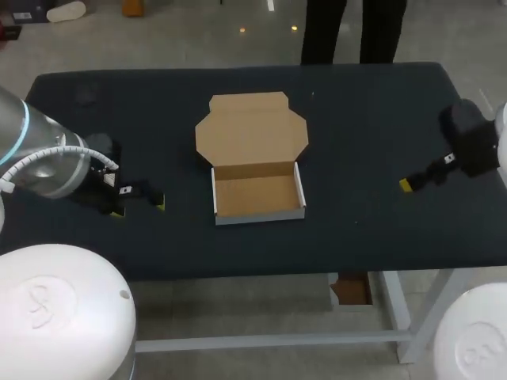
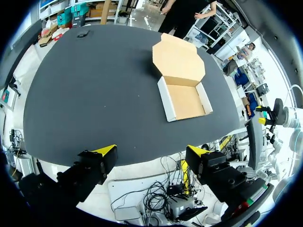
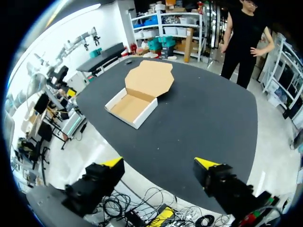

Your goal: Assemble the packaging by folding the flat box into shape, placing the metal phone stand inside, and closing the box properly

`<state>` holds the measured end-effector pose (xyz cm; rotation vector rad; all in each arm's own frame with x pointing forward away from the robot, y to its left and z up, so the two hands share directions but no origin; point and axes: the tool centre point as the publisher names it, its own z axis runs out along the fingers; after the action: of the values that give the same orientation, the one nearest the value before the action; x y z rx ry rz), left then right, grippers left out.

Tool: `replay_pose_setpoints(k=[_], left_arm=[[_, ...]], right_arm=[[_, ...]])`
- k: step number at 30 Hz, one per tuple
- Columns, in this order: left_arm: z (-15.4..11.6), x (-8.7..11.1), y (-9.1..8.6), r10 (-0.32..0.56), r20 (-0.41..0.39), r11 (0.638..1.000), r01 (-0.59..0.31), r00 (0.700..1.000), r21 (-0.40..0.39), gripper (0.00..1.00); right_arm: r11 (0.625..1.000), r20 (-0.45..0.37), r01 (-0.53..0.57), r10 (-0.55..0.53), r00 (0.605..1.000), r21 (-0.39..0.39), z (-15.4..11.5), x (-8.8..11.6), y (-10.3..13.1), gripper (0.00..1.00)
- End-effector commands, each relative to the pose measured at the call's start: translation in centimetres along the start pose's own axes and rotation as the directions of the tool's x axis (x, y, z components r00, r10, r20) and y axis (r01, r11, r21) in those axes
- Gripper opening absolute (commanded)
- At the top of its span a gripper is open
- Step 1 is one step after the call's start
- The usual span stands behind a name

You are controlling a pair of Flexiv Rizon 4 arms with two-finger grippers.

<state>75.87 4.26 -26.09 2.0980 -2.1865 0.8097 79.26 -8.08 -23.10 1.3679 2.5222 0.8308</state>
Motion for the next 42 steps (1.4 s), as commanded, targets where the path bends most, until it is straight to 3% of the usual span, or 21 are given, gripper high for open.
replay_pose_setpoints(k=[1,14,20,38,42], left_arm=[[-3.2,0.5,0.8,-0.029,0.012,1.0,0.029,1.0,0.007,1.0],[-5.7,1.5,1.6,-0.067,0.037,0.996,0.068,0.997,-0.049,1.0],[-5.9,1.6,1.5,-0.085,0.057,0.99,0.091,0.995,-0.109,1.0],[-6.2,1.7,1.1,-0.11,-0.001,0.985,0.109,0.994,-0.136,1.0],[-6.1,1.8,0.9,-0.112,-0.004,0.984,0.11,0.994,-0.14,1.0]], right_arm=[[0.999,0.007,-0.049,0.049,0.999,-0.009,-2.3,0.4,-0.4,1.0],[0.949,-0.036,-0.313,0.312,0.95,-0.033,-4.7,-0.8,-1.7,1.0],[0.936,-0.029,-0.353,0.352,0.935,-0.015,-5.2,-0.6,-2.0,1.0],[0.904,-0.092,-0.426,0.427,0.9,0.033,-4.8,-0.8,-1.8,1.0],[0.893,-0.069,-0.445,0.449,0.891,0.06,-4.7,-0.9,-2.1,1.0]])
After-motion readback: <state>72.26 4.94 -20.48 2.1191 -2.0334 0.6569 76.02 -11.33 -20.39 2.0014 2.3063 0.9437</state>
